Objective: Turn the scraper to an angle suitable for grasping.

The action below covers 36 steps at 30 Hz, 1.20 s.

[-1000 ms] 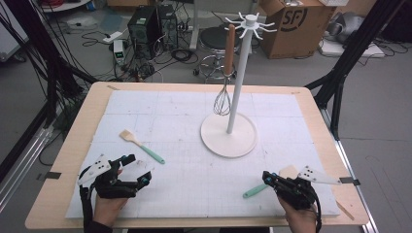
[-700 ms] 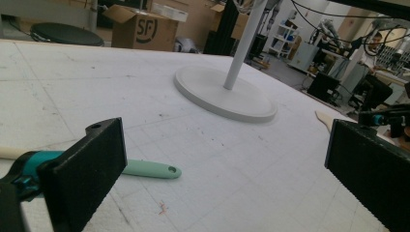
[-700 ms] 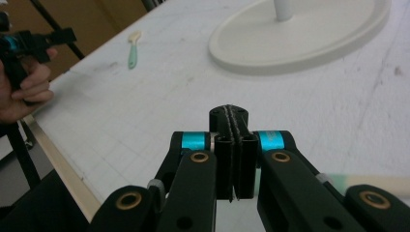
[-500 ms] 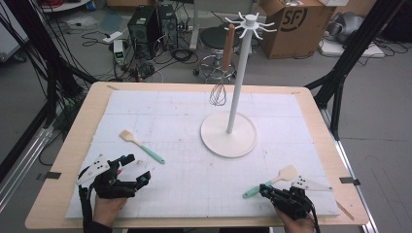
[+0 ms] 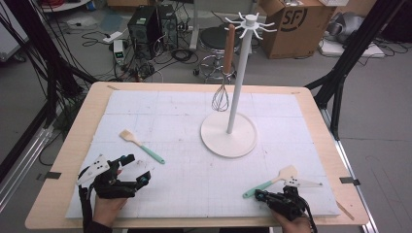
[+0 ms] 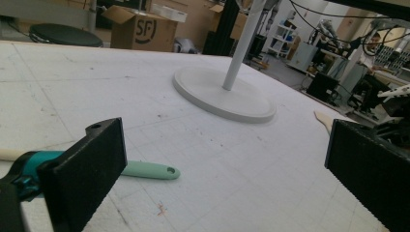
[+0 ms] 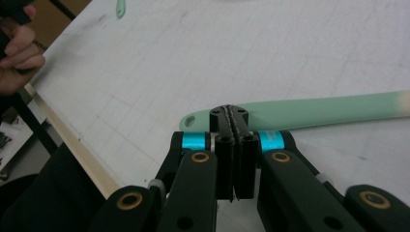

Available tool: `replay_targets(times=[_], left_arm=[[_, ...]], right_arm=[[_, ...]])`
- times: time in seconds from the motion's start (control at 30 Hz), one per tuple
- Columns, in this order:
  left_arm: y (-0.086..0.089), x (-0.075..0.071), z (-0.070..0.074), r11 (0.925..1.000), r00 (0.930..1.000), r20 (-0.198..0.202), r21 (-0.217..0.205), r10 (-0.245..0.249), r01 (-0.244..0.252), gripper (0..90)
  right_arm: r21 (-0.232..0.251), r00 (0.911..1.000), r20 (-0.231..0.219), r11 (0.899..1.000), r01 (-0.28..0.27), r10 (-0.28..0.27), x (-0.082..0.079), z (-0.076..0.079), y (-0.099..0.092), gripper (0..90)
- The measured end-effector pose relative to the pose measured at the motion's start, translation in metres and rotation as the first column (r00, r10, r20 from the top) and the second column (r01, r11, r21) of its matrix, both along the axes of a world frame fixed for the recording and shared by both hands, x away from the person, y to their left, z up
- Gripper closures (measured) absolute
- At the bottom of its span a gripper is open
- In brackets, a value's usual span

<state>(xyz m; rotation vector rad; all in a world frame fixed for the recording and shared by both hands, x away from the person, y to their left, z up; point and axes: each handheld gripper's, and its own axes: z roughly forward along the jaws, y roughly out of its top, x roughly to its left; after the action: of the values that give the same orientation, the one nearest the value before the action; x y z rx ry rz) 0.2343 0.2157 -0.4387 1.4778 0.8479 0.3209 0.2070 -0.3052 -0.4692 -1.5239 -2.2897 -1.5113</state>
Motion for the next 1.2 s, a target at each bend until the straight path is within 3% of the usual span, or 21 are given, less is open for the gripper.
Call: replay_targets(times=[0.6, 1.2], left_arm=[[0.000, 0.000, 0.000, 1.0000, 1.0000, -0.003, 0.001, -0.003, 0.003, 1.7], [-0.001, 0.000, 0.000, 1.0000, 1.0000, -0.001, 0.001, -0.003, 0.003, 1.7]], right_arm=[[-0.014, 0.9944, -0.101, 0.999, -0.030, 0.028, 0.024, 0.005, 0.017, 89.9], [-0.038, 0.9914, -0.130, 0.999, -0.016, 0.011, 0.040, 0.009, 0.024, 90.0]])
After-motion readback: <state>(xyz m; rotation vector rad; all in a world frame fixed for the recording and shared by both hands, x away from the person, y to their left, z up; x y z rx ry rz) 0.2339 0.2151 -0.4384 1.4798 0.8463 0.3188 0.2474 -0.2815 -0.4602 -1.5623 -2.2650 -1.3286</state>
